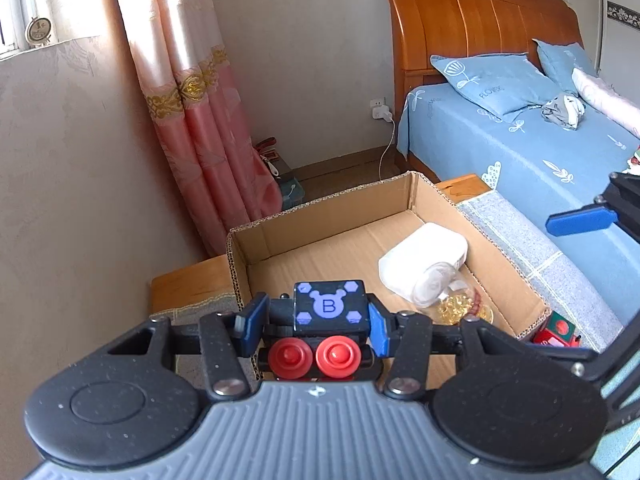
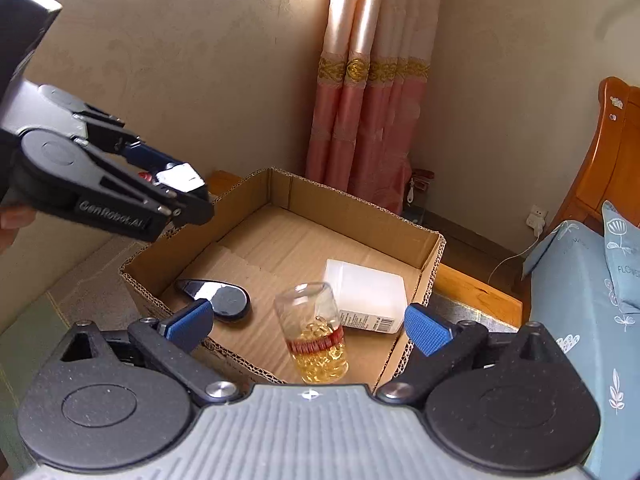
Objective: Organize rigid objects
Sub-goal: 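Lower the toy car and capsule bottle into the box and open both tools, then move the left tool to the clear 'HAPPY EVERY DAY' cup and close on it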
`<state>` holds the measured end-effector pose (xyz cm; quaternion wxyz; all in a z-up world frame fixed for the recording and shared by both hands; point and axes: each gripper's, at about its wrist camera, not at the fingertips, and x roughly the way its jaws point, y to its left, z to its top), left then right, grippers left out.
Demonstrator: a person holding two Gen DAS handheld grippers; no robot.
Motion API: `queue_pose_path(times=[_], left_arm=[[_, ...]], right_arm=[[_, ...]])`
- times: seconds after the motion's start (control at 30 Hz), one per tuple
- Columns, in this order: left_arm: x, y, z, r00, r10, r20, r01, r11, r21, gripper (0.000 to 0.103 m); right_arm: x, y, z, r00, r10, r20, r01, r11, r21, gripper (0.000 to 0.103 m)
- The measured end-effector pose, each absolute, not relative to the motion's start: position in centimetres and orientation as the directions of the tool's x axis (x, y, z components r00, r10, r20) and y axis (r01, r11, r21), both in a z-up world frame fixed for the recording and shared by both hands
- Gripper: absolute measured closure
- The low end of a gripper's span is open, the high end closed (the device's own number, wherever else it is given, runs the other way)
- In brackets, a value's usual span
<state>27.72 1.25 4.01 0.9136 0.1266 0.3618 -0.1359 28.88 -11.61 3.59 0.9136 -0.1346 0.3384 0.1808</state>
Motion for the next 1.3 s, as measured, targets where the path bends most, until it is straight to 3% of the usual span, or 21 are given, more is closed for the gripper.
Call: queue_pose_path(times=[0.53, 0.57, 0.6, 0.67, 0.73, 1.3], left_arm=[[35.3, -0.1, 1.8, 0.654, -0.108, -0.749, 0.298, 0.947, 0.123, 0.051], [35.3, -0.2, 1.8, 0.676, -0.095, -0.730, 0.282, 0.949, 0.137, 0.043], [35.2, -0.2, 1.8, 0.691, -0.082, -0.719, 0.271, 0.950, 0.152, 0.024], [34.6, -0.3, 2.1, 0.719, -0.062, -0.692, 0.248, 0.953, 0.173, 0.006], [33.7, -0.1, 2.8, 0.749, -0.076, -0.659, 0.245, 0.955, 0.168, 0.007], [24.9, 0.5, 4.3, 0.761, -0.141, -0.634, 0.258, 0.961, 0.096, 0.003]], right_arm=[[23.7, -15.4, 4.7, 0.703, 0.236, -0.671, -0.410, 0.905, -0.111, 0.000], [23.5, -15.7, 4.7, 0.703, 0.231, -0.673, -0.405, 0.908, -0.111, 0.000], [23.2, -16.0, 4.6, 0.700, 0.223, -0.679, -0.398, 0.911, -0.111, 0.000], [22.8, -16.6, 4.5, 0.700, 0.214, -0.681, -0.387, 0.915, -0.110, 0.000], [22.5, -17.1, 4.3, 0.698, 0.207, -0.686, -0.377, 0.920, -0.106, 0.000], [19.3, -19.5, 0.1, 0.688, 0.193, -0.699, -0.251, 0.968, 0.021, 0.000]])
